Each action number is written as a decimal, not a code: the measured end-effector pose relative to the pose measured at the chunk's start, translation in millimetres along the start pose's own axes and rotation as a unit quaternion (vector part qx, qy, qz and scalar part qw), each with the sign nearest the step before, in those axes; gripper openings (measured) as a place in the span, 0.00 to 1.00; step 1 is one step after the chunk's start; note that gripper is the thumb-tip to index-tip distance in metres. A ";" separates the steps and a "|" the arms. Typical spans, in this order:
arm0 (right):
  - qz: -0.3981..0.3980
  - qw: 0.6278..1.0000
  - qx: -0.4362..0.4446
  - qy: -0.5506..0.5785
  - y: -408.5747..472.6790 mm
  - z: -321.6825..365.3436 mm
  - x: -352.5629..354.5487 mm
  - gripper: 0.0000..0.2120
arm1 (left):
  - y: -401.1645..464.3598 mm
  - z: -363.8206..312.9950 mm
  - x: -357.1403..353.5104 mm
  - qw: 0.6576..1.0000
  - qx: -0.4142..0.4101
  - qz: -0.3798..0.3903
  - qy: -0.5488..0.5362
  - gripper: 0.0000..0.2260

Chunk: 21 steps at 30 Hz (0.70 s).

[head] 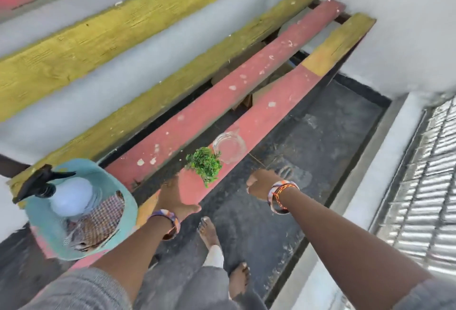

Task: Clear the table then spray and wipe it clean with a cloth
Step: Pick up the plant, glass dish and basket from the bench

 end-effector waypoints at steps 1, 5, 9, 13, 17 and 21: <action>0.008 1.000 0.002 -0.012 8.0 -0.5 2.3 0.17 | 7.5 5.5 -4.1 1.000 0.009 0.007 0.010 0.45; 0.012 1.000 -0.016 -0.008 53.8 -6.3 12.4 0.19 | 45.9 17.0 -14.5 0.999 0.040 -0.017 0.028 0.43; -0.014 0.998 -0.057 0.028 101.1 -9.6 17.2 0.23 | 76.5 6.1 -25.6 0.999 -0.015 -0.047 -0.015 0.42; -0.049 0.987 -0.107 0.108 136.8 -6.4 17.6 0.23 | 96.1 4.8 -39.6 0.992 -0.086 -0.073 -0.050 0.34; -0.071 0.984 -0.131 0.098 154.5 -2.2 16.0 0.19 | 100.8 -1.3 -49.7 0.997 -0.018 -0.020 -0.075 0.39; -0.066 0.982 -0.153 0.084 161.0 -5.3 16.4 0.17 | 108.8 4.0 -55.6 0.986 -0.120 -0.034 -0.112 0.27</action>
Point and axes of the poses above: each hand's wrist, its own y-axis towards the middle knuckle, its own x-axis out of the back of the hand, z = x × y, the point moved 5 cm from there along y, towards the middle knuckle, and after that the axes turned 14 degrees about -y, right-handed, at the moved point
